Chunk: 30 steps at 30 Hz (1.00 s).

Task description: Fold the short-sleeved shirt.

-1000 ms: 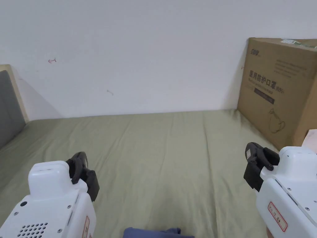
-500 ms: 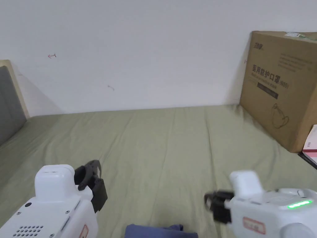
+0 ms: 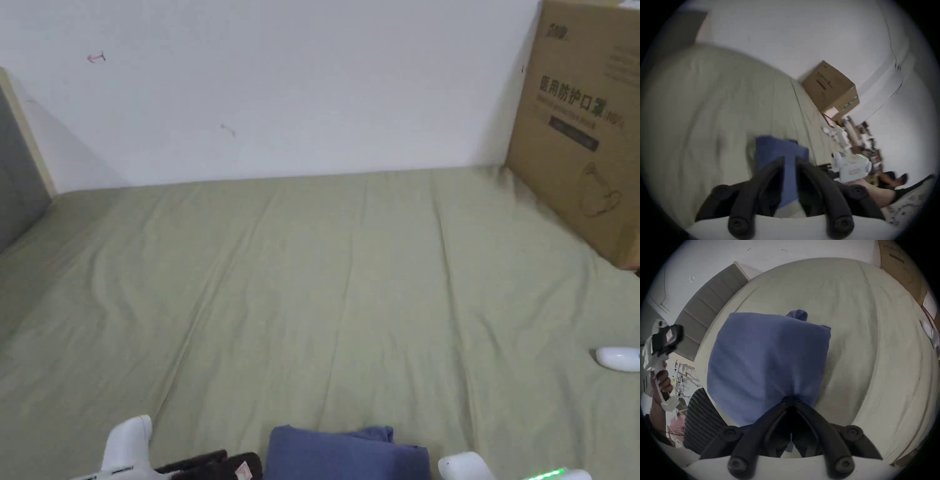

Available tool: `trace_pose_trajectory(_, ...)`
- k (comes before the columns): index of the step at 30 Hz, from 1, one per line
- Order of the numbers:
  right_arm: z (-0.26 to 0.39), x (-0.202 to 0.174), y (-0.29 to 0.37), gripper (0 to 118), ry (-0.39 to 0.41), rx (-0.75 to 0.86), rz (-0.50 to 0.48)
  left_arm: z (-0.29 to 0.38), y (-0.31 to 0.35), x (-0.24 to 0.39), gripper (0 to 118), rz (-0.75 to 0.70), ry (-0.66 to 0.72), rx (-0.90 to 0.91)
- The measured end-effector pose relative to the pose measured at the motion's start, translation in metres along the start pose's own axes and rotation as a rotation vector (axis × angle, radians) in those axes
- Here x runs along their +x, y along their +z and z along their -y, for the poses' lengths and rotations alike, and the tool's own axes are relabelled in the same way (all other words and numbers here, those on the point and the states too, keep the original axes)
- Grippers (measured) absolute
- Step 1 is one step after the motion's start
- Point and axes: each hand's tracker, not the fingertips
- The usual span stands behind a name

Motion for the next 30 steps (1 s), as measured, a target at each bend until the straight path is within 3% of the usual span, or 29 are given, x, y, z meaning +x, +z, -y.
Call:
trace_pose_trajectory(1, 0.001, -0.001, 0.0, 0, 0.01, -0.002, 0.001, 0.0, -0.008, -0.015, 94, 0.033, 0.037, -0.025)
trace_pose_trajectory(2, 0.0, -0.001, 0.001, 0, 0.015, -0.004, 0.002, 0.0, -0.019, -0.027, 114, 0.06, 0.075, -0.055)
trace_pose_trajectory(3, -0.001, -0.002, 0.001, 0, 0.02, -0.006, 0.004, -0.001, -0.03, -0.041, 117, 0.086, 0.107, -0.092)
trace_pose_trajectory(9, -0.002, -0.008, 0.002, 0, 0.048, -0.018, 0.025, 0.006, -0.091, -0.094, 118, 0.091, 0.226, -0.176)
trace_pose_trajectory(13, -0.004, -0.01, 0.0, 0, 0.063, -0.028, 0.039, 0.008, -0.115, -0.104, 118, 0.428, 0.361, -0.205)
trace_pose_trajectory(16, -0.004, -0.01, 0.0, 0, 0.061, -0.03, 0.043, 0.022, -0.135, -0.105, 118, 0.524, 0.418, -0.247)
trace_pose_trajectory(17, -0.003, -0.01, 0.0, 0, 0.058, -0.028, 0.041, 0.025, -0.132, -0.107, 110, 0.482, 0.371, -0.202)
trace_pose_trajectory(18, -0.002, -0.009, 0.001, 0, 0.053, -0.025, 0.037, 0.027, -0.128, -0.111, 74, 0.447, 0.352, -0.15)
trace_pose_trajectory(19, -0.001, -0.007, 0.002, 0, 0.045, -0.02, 0.03, 0.027, -0.125, -0.109, 31, 0.38, 0.348, -0.12)
trace_pose_trajectory(20, 0.0, -0.005, 0.003, 0, 0.031, -0.015, 0.021, 0.031, -0.127, -0.111, 21, 0.274, 0.344, -0.119)
trace_pose_trajectory(21, 0.001, -0.004, 0.004, 0, -0.001, 0.001, -0.01, 0.038, -0.126, -0.119, 21, 0.141, 0.343, -0.157)
trace_pose_trajectory(22, 0.002, -0.003, 0.005, 0, -0.024, -0.006, 0.007, 0.035, -0.117, -0.112, 21, 0.146, 0.354, -0.154)
trace_pose_trajectory(23, 0.001, -0.004, 0.007, 0, -0.052, -0.013, 0.012, 0.027, -0.119, -0.094, 21, 0.204, 0.272, -0.151)
trace_pose_trajectory(24, 0.0, -0.007, 0.012, 0, -0.065, -0.013, 0.018, 0.017, -0.118, -0.08, 22, 0.128, 0.204, -0.175)
trace_pose_trajectory(30, -0.012, -0.034, 0.069, 0, 0.059, 0.119, 0.037, -0.015, -0.047, -0.038, 22, 0.122, 0.07, -0.082)
